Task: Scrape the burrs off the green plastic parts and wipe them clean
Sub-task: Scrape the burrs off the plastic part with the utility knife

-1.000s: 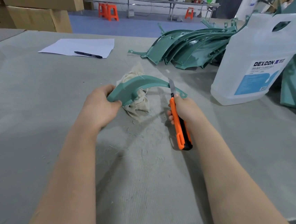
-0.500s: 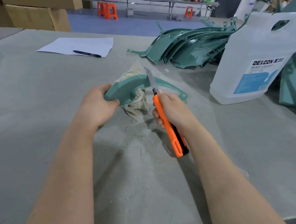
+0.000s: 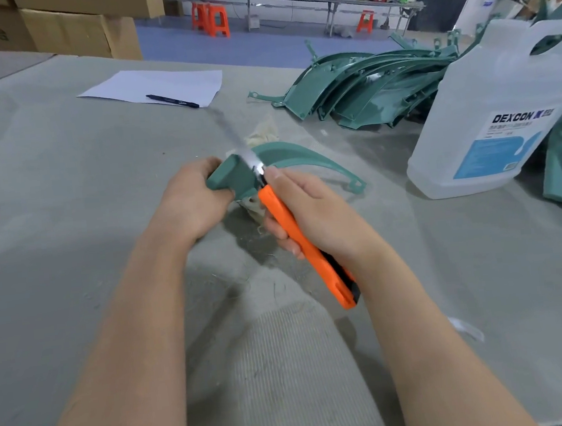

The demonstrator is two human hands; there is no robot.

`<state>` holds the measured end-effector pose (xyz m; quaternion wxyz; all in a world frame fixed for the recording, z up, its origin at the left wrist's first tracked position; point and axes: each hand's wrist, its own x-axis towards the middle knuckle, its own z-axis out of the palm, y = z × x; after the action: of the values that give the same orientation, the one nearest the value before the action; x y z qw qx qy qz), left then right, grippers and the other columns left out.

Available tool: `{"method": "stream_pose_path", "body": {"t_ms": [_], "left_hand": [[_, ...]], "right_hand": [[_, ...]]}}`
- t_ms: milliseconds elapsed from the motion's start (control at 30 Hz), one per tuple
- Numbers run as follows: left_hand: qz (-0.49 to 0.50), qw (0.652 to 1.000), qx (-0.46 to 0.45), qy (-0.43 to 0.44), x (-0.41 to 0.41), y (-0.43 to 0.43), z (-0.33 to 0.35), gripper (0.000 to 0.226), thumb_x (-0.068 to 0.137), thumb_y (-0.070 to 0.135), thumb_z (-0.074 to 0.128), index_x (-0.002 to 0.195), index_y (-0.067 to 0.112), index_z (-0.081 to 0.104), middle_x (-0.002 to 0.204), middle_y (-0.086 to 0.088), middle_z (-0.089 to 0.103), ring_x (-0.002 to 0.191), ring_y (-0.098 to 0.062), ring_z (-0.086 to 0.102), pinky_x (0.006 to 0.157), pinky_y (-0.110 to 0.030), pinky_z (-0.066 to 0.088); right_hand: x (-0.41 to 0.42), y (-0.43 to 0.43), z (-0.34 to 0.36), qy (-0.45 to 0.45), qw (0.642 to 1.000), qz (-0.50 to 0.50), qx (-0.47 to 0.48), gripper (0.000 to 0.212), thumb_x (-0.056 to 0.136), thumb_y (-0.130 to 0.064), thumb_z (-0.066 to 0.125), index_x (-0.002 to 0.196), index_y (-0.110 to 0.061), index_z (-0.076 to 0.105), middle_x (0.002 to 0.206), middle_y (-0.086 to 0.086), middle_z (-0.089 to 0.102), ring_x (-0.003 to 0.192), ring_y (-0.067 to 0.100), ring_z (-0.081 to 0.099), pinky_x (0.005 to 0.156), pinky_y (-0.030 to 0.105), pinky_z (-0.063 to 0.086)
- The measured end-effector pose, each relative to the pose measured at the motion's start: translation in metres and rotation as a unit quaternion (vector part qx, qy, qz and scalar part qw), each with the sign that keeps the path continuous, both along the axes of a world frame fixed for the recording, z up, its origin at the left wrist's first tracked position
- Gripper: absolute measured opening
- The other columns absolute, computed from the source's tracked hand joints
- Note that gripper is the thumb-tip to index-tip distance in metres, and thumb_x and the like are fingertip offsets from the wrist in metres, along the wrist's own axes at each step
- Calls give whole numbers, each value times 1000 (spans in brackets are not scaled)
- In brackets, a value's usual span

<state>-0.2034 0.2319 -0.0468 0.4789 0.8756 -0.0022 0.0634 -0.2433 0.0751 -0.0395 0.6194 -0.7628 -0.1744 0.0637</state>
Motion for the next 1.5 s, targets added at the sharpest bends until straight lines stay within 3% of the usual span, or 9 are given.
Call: {"method": "stream_pose_path", "body": {"t_ms": [167,267,400,533,767,933,1267,1400,1500], "left_hand": [[0,1000,1,-1,-1,1,-1,25,87,3,55,106,16,65,104,-23,66,95,-40,63,80,-49,51],[0,1000,-4,-1,0,0,-1,26,87,3,54,108,14,65,103,-22,66,98,-41,62,83,-49,50],[-1,1000,-4,1,1,2,-2,27,87,2,54,109,13,65,104,-24,65,93,-39,62,75,-44,48],[-5,1000,-17,5,1,3,-3,24,87,2,55,106,12,64,105,-28,63,76,-25,52,68,-33,37],[-7,1000,-11,-5,3,3,-4,25,86,2,55,107,13,65,104,-26,64,83,-32,59,70,-34,40],[-6,1000,-1,-15,1,2,-3,28,86,2,55,109,15,66,103,-21,67,97,-38,62,81,-42,49],[-11,1000,0,-18,1,2,-3,25,86,1,56,104,16,65,99,-20,67,89,-34,61,72,-34,44],[-21,1000,-5,-10,2,2,-3,25,85,-1,54,104,11,66,98,-21,67,87,-33,62,80,-44,49],[-18,1000,-19,-1,3,2,-3,21,87,2,57,103,13,65,98,-18,68,86,-28,62,82,-42,50]], "right_hand": [[12,-13,-4,19,983,-181,-29,36,105,-37,32,85,-12,49,55,1,51,37,11,45,40,23,39],[16,-14,-10,34,973,-213,-81,37,104,-37,31,80,-13,46,61,4,53,42,13,48,43,24,42],[16,-8,-14,28,979,-177,-97,37,104,-38,30,79,-14,44,65,8,53,42,14,48,42,23,39],[14,-6,-13,16,983,-154,-95,37,104,-37,30,82,-12,45,60,7,52,40,15,46,39,21,37],[13,-4,-12,51,986,-148,-52,37,105,-37,30,81,-13,45,57,2,51,37,11,44,38,21,37],[14,-4,-13,58,984,-162,-45,36,106,-37,28,85,-12,45,58,3,52,37,12,45,38,21,38],[11,-3,-12,63,992,-108,-7,40,106,-37,30,78,-13,45,48,-2,48,35,12,41,36,21,35],[4,9,-9,31,999,-42,-3,40,106,-35,31,75,-12,41,47,-1,46,33,13,39,37,21,34],[-1,12,-6,5,1000,-5,-21,39,106,-34,30,75,-13,39,48,0,45,35,16,39,37,23,34]]}}
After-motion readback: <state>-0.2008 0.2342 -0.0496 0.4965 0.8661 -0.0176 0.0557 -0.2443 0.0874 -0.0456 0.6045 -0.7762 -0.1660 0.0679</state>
